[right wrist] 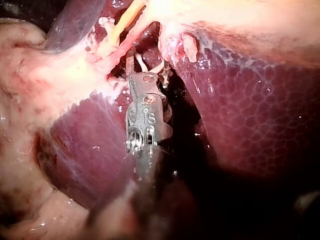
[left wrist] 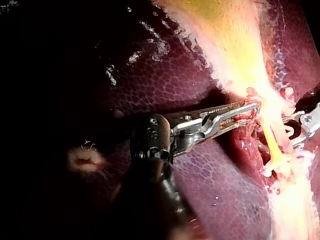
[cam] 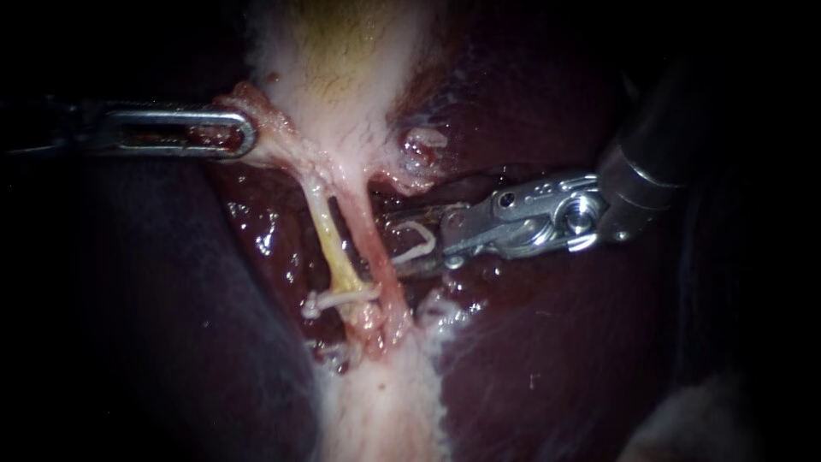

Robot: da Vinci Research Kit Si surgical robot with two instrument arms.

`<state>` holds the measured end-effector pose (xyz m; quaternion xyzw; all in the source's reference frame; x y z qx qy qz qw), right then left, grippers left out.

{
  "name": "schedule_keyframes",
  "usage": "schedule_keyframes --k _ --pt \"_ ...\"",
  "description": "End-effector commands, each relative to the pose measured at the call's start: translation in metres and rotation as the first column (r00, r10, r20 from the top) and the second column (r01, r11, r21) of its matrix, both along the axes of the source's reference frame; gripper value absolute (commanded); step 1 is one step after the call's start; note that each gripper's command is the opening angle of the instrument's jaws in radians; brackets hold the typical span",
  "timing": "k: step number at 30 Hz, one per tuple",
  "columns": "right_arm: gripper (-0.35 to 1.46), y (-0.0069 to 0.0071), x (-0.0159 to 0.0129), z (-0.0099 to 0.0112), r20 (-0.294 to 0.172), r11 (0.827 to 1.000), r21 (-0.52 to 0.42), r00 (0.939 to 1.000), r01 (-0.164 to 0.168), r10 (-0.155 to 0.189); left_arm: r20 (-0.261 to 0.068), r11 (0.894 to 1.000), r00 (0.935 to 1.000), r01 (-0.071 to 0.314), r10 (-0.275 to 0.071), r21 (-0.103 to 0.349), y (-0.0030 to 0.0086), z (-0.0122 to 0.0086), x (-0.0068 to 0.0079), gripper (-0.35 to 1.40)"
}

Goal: Clipping second clip left tube

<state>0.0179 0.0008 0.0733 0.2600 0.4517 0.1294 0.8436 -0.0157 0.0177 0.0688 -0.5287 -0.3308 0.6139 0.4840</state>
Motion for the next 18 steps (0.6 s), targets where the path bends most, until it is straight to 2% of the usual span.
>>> schedule_keyframes --k 1,7,13,18 --pt "0.40 0.0001 -0.0002 -0.0001 -0.001 1.000 0.000 1.0000 0.000 0.000 0.000 1.000 1.0000 0.000 0.000 0.000 0.0000 0.0000 0.0000 -0.35" --pt "0.42 0.0006 -0.0015 -0.0008 -0.004 1.000 0.011 1.0000 0.002 -0.002 0.000 1.000 1.0000 0.000 0.000 0.000 0.0000 0.0000 0.0000 -0.35" --pt "0.42 0.0017 -0.0036 -0.0024 -0.026 1.000 0.025 0.9997 0.001 -0.001 0.000 1.000 1.0000 0.000 0.000 -0.001 0.0000 0.0001 0.0000 -0.35" --pt "0.43 0.0016 -0.0045 -0.0039 -0.040 1.000 0.027 0.9992 0.006 -0.005 -0.001 1.000 1.0000 0.000 0.000 -0.002 -0.0001 0.0002 -0.0001 -0.35"
